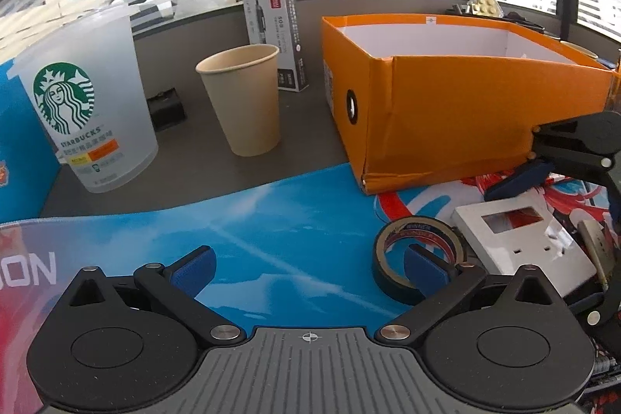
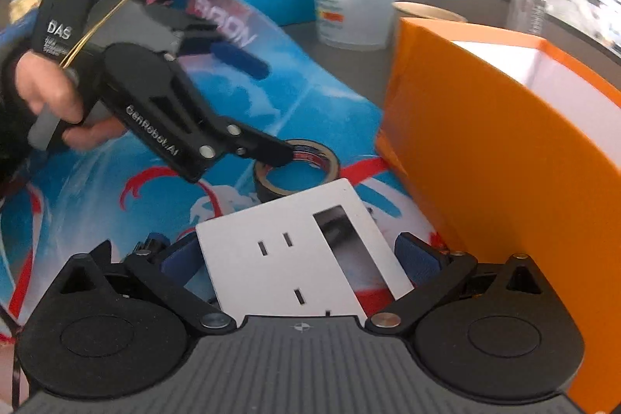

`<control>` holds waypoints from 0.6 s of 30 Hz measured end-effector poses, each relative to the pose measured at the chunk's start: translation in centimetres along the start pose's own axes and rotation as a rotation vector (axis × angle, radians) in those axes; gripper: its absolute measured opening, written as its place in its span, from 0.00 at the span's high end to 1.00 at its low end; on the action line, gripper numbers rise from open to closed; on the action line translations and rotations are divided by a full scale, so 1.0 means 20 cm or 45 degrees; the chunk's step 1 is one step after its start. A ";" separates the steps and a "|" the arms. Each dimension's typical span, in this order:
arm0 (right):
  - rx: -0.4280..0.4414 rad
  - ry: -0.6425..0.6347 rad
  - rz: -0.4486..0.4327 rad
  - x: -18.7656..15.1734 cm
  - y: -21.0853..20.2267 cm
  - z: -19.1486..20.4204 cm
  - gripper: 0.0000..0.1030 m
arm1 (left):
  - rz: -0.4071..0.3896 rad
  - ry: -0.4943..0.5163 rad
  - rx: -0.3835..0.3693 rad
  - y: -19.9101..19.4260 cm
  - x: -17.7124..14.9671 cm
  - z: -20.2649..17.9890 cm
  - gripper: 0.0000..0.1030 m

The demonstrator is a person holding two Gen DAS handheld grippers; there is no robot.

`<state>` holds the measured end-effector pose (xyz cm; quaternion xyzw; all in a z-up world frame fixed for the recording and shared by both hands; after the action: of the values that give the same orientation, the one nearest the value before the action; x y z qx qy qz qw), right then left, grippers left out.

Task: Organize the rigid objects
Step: 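Grasp the white windowed switch plate with the right tool while the left tool grasps the black tape roll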

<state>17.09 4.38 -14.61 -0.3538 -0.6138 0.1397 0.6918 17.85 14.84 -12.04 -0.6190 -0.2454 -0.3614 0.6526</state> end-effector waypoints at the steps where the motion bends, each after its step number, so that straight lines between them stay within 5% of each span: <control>1: -0.011 0.005 -0.011 -0.01 -0.02 0.01 0.03 | -0.002 0.004 -0.007 0.00 0.00 0.00 0.00; 18: -0.236 0.170 -0.142 -0.20 -0.30 0.03 0.10 | -0.069 0.142 -0.108 -0.01 0.04 -0.23 0.00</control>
<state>14.18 -2.18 -13.70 -0.3900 -0.5953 0.0198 0.7022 17.69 10.25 -11.77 -0.6183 -0.2098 -0.4228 0.6284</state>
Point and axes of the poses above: each gripper's, at about its wrist camera, not at the fingertips, and y roughly the way its jaws point, z to its left, x to its top, the point moved 9 cm from there along y, roughly the way its jaws point
